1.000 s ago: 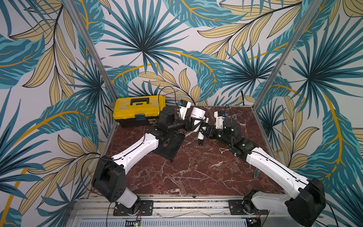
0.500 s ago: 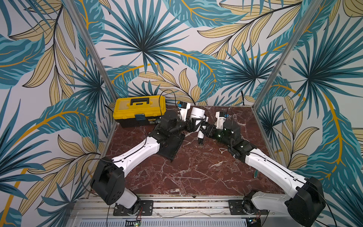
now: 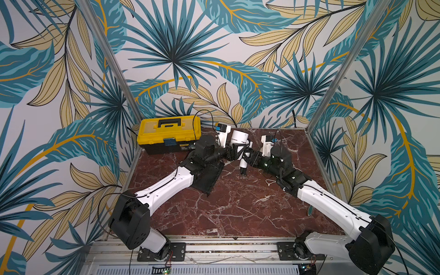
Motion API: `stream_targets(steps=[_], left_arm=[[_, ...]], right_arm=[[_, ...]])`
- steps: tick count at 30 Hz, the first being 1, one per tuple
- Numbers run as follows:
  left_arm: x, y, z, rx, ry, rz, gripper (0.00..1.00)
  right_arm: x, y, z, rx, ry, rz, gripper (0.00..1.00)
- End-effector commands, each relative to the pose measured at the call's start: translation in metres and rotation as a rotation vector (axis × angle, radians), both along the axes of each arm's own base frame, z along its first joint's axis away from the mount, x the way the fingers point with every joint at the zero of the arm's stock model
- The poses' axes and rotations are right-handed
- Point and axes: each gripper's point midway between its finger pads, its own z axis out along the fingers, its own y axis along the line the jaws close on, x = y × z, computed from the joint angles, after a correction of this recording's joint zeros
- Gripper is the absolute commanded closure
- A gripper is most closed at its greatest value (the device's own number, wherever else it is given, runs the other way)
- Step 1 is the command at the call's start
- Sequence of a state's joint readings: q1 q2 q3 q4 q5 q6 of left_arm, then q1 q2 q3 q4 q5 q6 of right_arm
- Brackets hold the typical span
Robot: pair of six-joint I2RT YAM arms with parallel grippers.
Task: Pack away hair dryers
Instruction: Fold the hair dryer.
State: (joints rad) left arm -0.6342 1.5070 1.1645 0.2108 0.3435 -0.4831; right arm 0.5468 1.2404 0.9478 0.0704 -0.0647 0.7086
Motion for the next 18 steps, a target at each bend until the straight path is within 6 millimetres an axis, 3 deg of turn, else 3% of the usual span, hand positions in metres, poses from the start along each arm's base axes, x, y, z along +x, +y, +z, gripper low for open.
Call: stream_targets(steps=[1,7,14,18], left_arm=[[-0.039,-0.036,-0.037,0.052,0.049,-0.165,0.73],[-0.041,-0.033,-0.038,0.061,0.038,-0.163,0.71],[-0.039,-0.029,-0.043,0.082,0.025,-0.142,0.65],[-0.040,-0.028,-0.039,0.076,0.016,-0.143,0.69]], right_arm=[[-0.022,0.044,0.105,0.336,-0.187,0.208,0.91],[-0.024,0.045,0.108,0.320,-0.195,0.217,0.90],[-0.031,0.044,0.095,0.231,-0.184,0.245,0.91],[-0.043,0.054,0.089,0.186,-0.168,0.344,0.90]])
